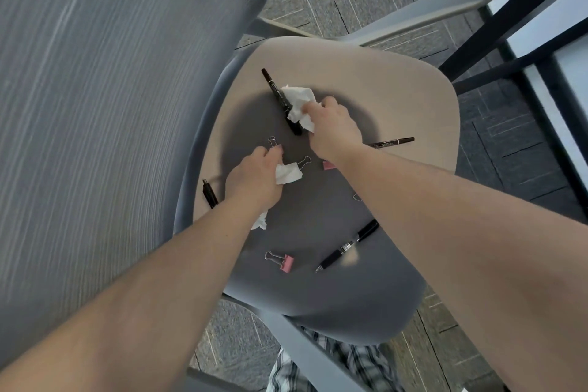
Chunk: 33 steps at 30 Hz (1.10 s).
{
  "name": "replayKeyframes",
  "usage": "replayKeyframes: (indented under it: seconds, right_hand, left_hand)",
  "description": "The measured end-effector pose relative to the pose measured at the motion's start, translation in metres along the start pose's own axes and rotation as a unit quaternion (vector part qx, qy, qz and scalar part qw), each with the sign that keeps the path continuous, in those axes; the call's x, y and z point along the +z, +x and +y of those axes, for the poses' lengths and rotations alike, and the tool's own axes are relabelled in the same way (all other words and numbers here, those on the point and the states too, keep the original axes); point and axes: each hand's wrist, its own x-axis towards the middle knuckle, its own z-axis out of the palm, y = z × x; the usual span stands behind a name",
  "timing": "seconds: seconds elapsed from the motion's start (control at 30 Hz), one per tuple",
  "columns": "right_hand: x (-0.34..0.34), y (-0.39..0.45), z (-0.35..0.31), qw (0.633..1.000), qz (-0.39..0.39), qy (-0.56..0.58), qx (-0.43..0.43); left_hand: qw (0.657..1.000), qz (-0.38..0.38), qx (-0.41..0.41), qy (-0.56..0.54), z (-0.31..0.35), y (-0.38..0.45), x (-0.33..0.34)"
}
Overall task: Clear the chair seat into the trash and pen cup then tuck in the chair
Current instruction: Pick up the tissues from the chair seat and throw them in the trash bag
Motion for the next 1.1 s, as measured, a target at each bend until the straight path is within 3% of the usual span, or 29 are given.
replayKeyframes:
  seconds: [0.27, 0.7, 0.9, 1.1]
  right_hand:
    - [-0.008, -0.013, 0.010, 0.997, 0.065, 0.018, 0.022]
    - [-0.063, -0.062, 0.032, 0.984, 0.085, 0.123, 0.097]
    - [-0.081, -0.104, 0.059, 0.985, 0.075, 0.100, 0.122]
    - [-0.084, -0.165, 0.101, 0.976, 0.124, 0.121, 0.135]
  left_hand:
    - [0.998, 0.003, 0.034, 0.060, 0.008, -0.002, 0.000]
    - [0.995, 0.076, 0.029, -0.055, 0.042, -0.018, -0.047]
    - [0.994, 0.045, 0.090, 0.054, 0.089, -0.022, -0.059]
    - [0.985, 0.036, 0.151, 0.071, 0.147, -0.043, -0.052]
